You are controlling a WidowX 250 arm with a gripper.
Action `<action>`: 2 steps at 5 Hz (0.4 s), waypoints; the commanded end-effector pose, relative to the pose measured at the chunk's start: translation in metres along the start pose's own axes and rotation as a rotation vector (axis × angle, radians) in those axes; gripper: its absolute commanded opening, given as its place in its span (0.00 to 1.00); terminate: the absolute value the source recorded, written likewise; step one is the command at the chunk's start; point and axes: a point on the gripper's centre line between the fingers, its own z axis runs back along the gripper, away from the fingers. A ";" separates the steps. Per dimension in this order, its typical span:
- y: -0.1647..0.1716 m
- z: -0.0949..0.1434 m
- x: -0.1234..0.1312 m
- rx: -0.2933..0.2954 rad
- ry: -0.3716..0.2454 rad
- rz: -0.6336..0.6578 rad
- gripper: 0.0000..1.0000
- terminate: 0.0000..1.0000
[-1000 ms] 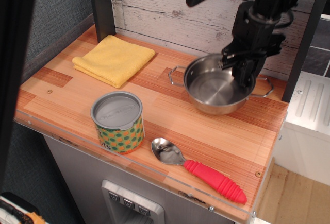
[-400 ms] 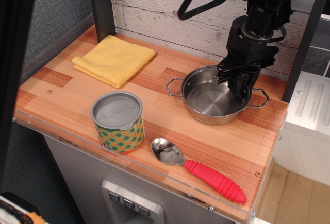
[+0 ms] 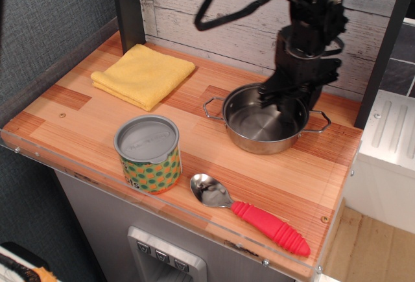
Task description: Move the pot to the right of the yellow cloth and in front of the red spoon.
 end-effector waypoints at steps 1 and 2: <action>-0.012 0.060 0.020 -0.147 -0.101 -0.063 1.00 0.00; -0.004 0.085 0.031 -0.019 -0.110 -0.177 1.00 0.00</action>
